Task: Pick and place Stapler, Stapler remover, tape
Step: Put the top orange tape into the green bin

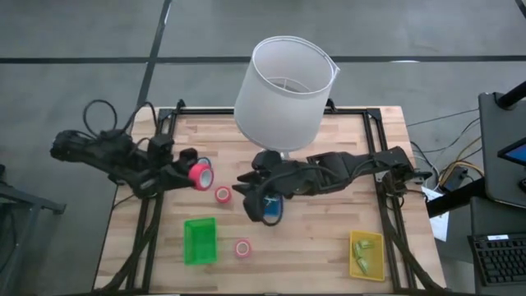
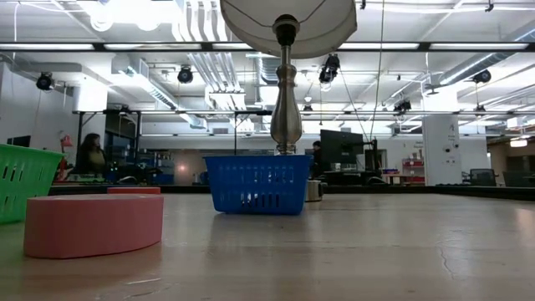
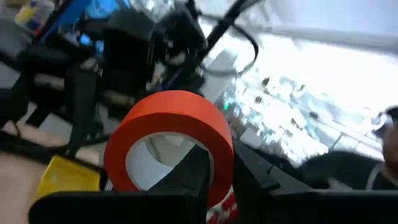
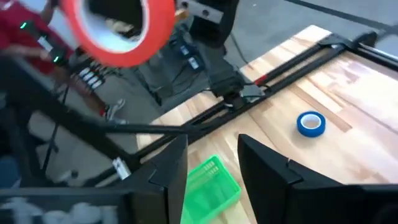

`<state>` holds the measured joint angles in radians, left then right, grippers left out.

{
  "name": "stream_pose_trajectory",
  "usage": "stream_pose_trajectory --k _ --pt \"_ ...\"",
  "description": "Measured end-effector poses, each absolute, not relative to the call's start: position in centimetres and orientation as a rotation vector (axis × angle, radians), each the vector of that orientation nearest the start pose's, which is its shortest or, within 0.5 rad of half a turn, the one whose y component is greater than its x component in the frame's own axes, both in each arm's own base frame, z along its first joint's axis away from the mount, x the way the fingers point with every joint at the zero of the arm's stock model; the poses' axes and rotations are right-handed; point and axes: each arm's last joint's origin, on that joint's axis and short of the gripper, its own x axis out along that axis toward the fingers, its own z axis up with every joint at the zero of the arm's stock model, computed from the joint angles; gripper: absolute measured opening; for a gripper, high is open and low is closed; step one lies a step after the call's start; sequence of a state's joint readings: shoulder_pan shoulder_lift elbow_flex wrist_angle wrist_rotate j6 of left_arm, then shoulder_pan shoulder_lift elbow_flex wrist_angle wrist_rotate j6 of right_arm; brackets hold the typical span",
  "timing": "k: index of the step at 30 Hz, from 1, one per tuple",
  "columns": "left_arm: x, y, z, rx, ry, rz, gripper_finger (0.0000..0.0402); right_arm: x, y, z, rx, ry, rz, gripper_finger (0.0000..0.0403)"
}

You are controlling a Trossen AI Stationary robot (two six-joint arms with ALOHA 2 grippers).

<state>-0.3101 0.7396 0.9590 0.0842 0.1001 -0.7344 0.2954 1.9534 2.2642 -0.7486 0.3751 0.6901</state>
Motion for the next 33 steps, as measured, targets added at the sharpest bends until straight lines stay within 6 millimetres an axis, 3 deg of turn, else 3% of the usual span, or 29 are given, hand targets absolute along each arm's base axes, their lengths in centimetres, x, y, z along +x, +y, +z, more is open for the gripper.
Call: stream_pose_trajectory --k 3,7,12,19,24,33 --pt "12.7 -4.7 42.9 -0.744 -0.015 -0.472 0.0042 39.7 11.4 44.2 0.479 0.404 -0.198 0.0147" --pt "12.7 -5.0 41.8 -0.781 0.264 -0.267 0.0046 39.5 11.3 43.7 0.407 0.458 -0.202 0.0152" --pt "13.6 -5.8 39.0 -0.837 0.597 -0.031 0.0048 39.1 11.4 43.2 0.357 0.52 -0.209 0.0148" --pt "17.0 -8.7 34.3 -0.767 0.903 0.143 0.0049 39.1 11.3 42.5 0.368 0.556 -0.228 0.0132" --pt "19.0 -11.4 31.1 -0.632 1.09 0.149 0.0051 39.2 11.4 42.7 0.422 0.531 -0.236 0.012" --pt "19.7 -15.9 25.2 -0.418 1.333 0.003 0.0053 39.7 11.4 42.0 0.511 0.49 -0.31 0.0099"
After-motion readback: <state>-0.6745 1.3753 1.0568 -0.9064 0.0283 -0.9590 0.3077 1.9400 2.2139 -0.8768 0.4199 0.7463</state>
